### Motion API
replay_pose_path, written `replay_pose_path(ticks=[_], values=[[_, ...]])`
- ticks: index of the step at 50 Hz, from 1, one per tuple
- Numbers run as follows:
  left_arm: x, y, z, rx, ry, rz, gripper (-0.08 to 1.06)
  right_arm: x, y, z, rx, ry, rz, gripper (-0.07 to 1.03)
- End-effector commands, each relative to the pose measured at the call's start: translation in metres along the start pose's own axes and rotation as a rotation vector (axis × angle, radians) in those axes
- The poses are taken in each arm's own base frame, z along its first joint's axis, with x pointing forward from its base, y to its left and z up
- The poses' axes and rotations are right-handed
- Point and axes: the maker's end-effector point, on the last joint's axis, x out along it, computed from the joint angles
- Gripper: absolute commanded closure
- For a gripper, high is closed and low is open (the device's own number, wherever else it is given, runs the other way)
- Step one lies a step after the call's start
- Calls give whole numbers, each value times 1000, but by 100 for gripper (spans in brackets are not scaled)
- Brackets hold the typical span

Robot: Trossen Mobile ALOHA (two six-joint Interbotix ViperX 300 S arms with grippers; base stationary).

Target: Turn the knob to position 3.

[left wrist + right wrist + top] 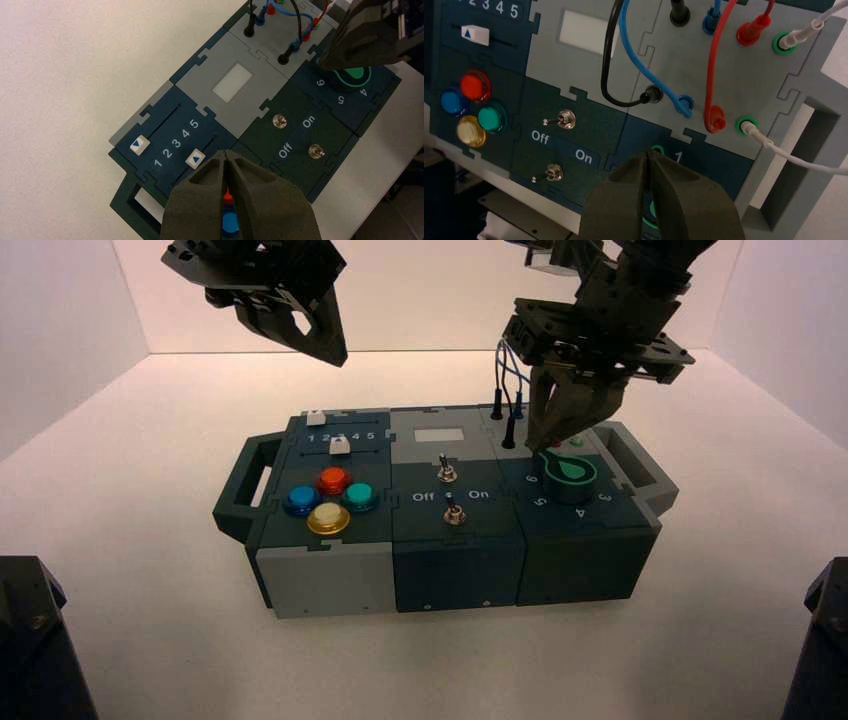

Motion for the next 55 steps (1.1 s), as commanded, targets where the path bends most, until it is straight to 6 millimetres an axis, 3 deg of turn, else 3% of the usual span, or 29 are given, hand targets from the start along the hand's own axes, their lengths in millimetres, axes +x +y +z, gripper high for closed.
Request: replay_pose_path(ticks=[1, 23, 41, 55], values=[[-6, -1, 16, 12, -46, -2, 101, 4, 0, 1, -7, 8, -6, 99], [-7, -1, 16, 11, -46, -1, 101, 4, -8, 0, -16, 7, -27, 99], [-6, -1, 16, 12, -44, -2, 101, -15, -26, 6, -1, -33, -54, 99], [-7, -1, 17, 12, -47, -2, 101, -15, -28, 1, 0, -15, -60, 99]])
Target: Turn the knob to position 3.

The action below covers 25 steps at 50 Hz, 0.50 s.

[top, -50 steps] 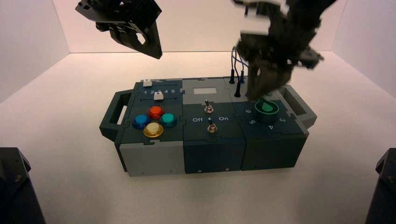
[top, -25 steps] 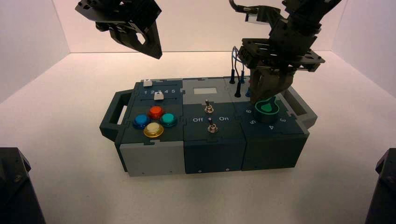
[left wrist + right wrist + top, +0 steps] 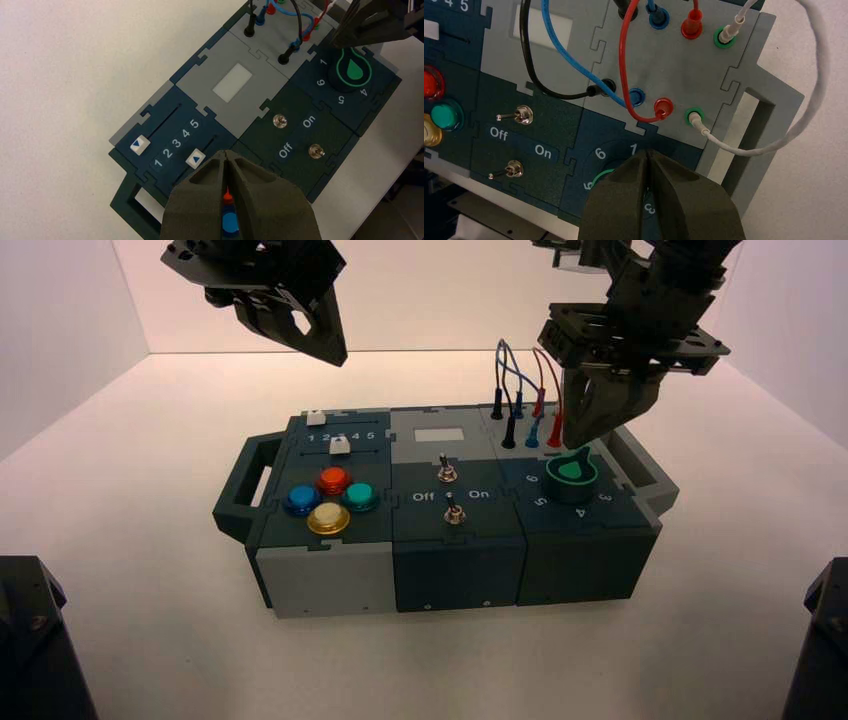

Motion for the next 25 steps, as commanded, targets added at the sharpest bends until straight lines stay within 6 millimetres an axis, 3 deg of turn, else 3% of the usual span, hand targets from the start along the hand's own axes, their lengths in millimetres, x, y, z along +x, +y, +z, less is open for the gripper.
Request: replay_pose_path(ticks=[1, 25], values=[[-6, -1, 16, 8, -44, -1, 101, -4, 0, 3, 7, -17, 3, 99], [-8, -1, 17, 11, -49, -2, 101, -4, -2, -11, 7, 4, -1, 99]])
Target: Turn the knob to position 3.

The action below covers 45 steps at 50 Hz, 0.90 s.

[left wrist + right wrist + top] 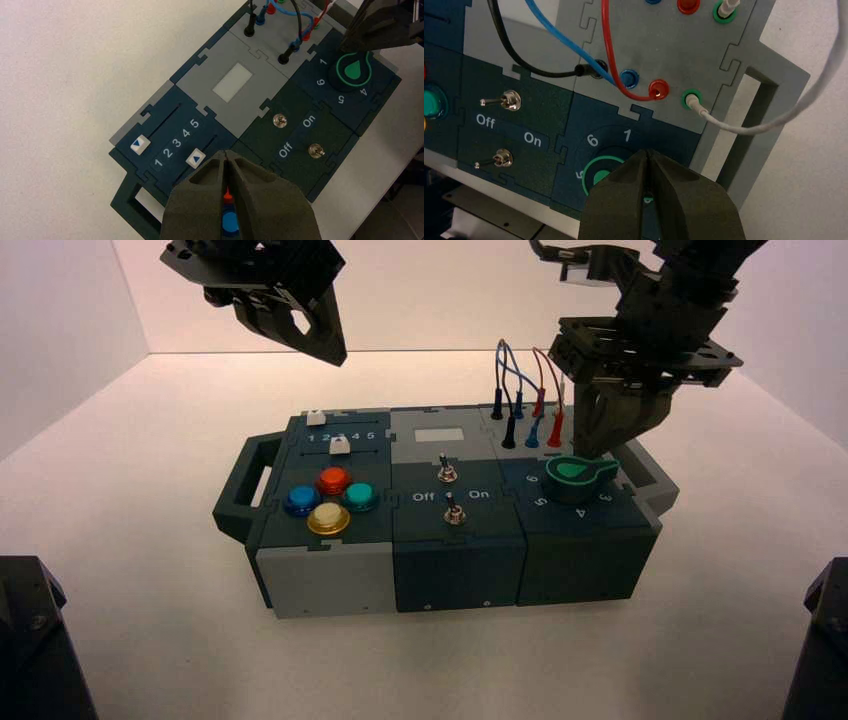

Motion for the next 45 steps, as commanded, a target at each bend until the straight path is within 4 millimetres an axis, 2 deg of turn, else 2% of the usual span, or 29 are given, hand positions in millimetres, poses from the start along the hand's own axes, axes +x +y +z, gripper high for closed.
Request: replay_pose_path(ticks=[1, 45], values=[[-7, -1, 17, 12, -51, -2, 101, -6, 2, 3, 2, -21, 6, 99], [-10, -1, 18, 12, -58, -2, 101, -8, 1, -7, 15, 4, 6, 99]])
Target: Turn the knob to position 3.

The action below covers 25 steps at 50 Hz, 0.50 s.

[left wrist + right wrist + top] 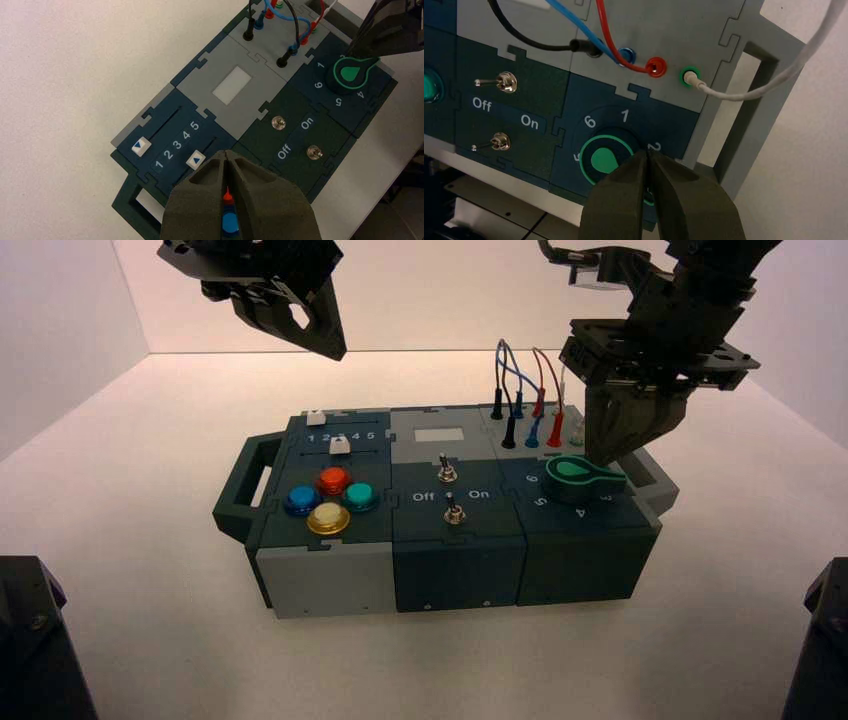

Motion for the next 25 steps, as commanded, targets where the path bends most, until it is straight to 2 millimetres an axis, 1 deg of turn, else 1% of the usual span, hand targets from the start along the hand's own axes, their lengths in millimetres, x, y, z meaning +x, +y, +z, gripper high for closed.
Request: replay_pose_path(ticks=[1, 9, 13, 16, 25], values=[[-6, -1, 15, 11, -44, -2, 101, -5, 1, 3, 9, -22, 5, 99], [-6, -1, 16, 11, -47, -2, 101, -7, -2, 3, 17, -30, -1, 99], [-7, -1, 16, 11, -49, -2, 101, -9, -9, 5, 34, -42, -15, 99], [-7, -1, 16, 11, -47, -2, 101, -16, -18, 10, 60, -72, -29, 99], [-10, -1, 17, 11, -55, -3, 101, -30, -27, 16, 91, -110, -42, 99]])
